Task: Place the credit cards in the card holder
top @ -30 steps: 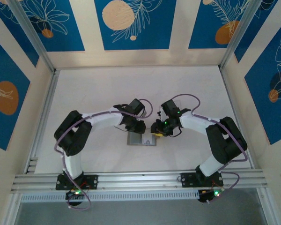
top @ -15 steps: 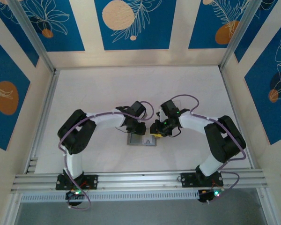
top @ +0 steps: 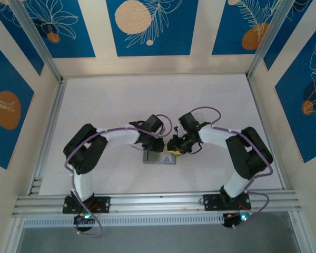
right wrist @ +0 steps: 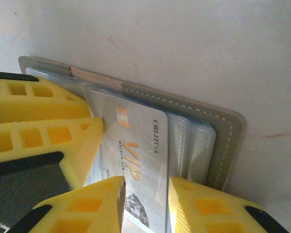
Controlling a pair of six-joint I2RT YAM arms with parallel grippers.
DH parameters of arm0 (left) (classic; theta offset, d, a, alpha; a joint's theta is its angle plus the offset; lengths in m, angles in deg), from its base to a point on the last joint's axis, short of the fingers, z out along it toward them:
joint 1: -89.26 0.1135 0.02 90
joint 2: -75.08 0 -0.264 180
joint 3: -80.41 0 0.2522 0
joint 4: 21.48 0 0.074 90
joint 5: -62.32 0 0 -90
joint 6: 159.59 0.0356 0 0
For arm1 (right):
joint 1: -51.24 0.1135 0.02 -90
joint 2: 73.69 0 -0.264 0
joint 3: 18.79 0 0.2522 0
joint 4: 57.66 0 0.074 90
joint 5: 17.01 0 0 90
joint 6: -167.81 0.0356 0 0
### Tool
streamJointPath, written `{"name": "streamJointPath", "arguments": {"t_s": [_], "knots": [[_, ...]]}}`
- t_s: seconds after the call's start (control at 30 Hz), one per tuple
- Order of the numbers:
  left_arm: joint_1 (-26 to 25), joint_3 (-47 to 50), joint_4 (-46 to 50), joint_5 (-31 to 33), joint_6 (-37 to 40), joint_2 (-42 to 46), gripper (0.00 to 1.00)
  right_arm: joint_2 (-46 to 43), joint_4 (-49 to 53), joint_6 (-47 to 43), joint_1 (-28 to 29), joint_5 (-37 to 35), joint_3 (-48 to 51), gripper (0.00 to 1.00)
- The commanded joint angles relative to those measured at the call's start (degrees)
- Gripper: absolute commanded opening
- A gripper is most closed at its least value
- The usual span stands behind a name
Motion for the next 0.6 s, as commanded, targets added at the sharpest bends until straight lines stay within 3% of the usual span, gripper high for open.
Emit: {"name": "streamJointPath", "arguments": {"t_s": [0.0,0.23,0.33,0.57], "knots": [[-0.47,4.80,3.24,4.04,-0.09,-6.59,0.20,0.67,-0.32,-0.21,0.62,2.10,-1.08,0.31],[-0.51,5.25,2.58,3.82,-0.09,-6.45,0.20,2.24,-0.06,-0.17,1.33,2.44,-1.89,0.28],[-0.51,5.75,2.65,4.06,-0.03,-6.43,0.20,1.33,4.35,-0.97,1.64,-2.69,-2.74,0.27],[-0.38,6.83,1.71,3.94,-0.31,-6.68,0.20,2.29,6.85,-1.84,2.79,-4.68,-3.95,0.27]]}}
